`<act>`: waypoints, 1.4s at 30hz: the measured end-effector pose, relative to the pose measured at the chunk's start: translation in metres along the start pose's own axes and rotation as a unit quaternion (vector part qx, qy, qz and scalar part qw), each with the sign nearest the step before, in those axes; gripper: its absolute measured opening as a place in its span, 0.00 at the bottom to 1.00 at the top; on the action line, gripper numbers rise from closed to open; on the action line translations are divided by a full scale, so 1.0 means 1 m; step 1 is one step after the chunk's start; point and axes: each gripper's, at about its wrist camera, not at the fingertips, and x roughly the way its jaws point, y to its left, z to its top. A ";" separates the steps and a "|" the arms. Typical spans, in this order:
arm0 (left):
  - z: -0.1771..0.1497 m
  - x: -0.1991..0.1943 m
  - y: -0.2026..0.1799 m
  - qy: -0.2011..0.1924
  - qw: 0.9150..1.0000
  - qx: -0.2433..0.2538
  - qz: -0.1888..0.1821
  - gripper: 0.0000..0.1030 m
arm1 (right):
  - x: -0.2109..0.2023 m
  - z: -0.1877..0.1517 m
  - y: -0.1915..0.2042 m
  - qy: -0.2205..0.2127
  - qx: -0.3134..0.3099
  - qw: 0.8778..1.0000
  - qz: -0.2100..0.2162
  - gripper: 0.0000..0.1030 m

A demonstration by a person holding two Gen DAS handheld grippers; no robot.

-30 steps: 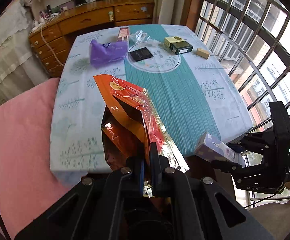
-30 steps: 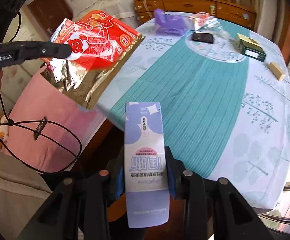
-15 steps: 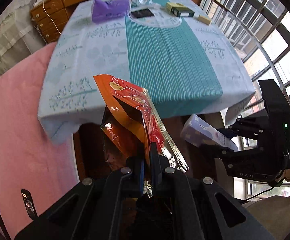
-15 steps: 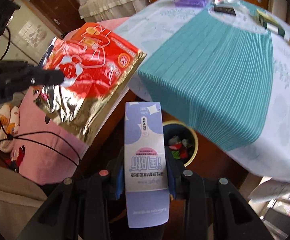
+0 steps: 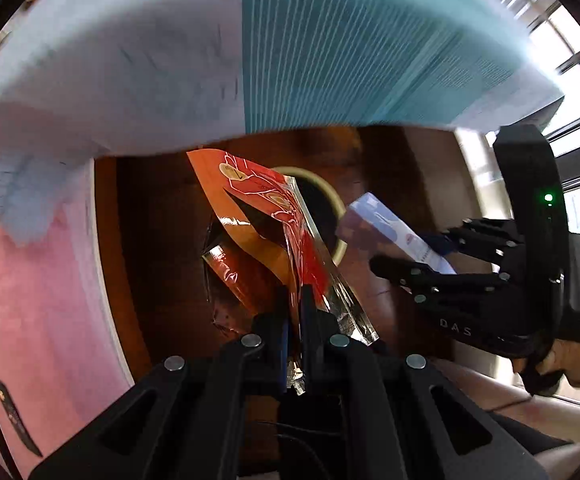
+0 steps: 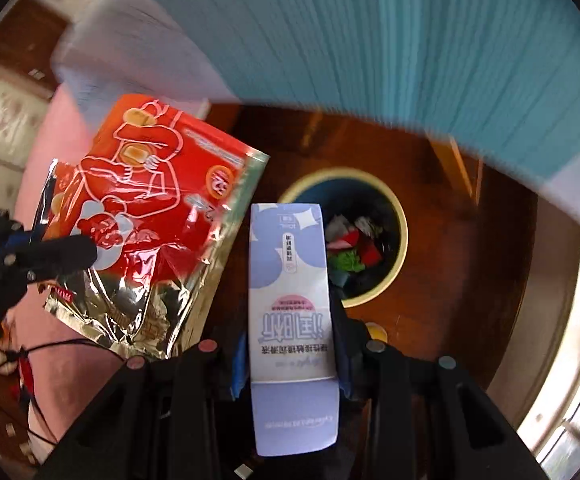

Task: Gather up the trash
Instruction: 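Carry the snack bag and tube box over the bin and open both tools, then raise both open tools back up toward the table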

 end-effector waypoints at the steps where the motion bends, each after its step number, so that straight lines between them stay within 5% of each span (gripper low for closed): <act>1: 0.000 0.019 0.002 0.001 1.000 -0.001 0.005 0.03 | 0.015 -0.001 -0.005 0.004 0.009 1.000 -0.003 0.34; 9: 0.010 0.145 0.017 0.002 0.999 -0.040 0.001 0.03 | 0.125 0.003 -0.051 0.017 0.062 0.998 -0.007 0.34; 15: 0.020 0.201 0.024 -0.005 0.999 -0.050 0.021 0.04 | 0.178 0.021 -0.072 0.000 0.094 0.996 0.001 0.34; 18: 0.019 0.216 0.021 -0.024 0.998 -0.045 0.034 0.33 | 0.195 0.028 -0.085 -0.013 0.118 0.993 0.006 0.34; 19: 0.019 0.221 0.020 -0.026 0.998 -0.046 0.033 0.57 | 0.198 0.029 -0.088 -0.017 0.124 0.992 0.008 0.34; 20: 0.018 0.223 0.022 -0.025 0.998 -0.047 0.032 0.70 | 0.204 0.031 -0.090 -0.019 0.128 0.992 0.009 0.36; 23: 0.018 0.231 0.027 -0.022 0.997 -0.052 0.043 0.69 | 0.216 0.034 -0.094 -0.015 0.123 0.992 -0.005 0.44; 34: 0.011 0.196 0.053 -0.042 0.994 -0.062 0.080 0.69 | 0.195 0.020 -0.080 -0.005 0.126 0.992 -0.002 0.44; 42: 0.005 0.113 0.048 -0.067 0.992 -0.072 0.078 0.69 | 0.122 0.013 -0.057 -0.016 0.141 0.990 0.006 0.44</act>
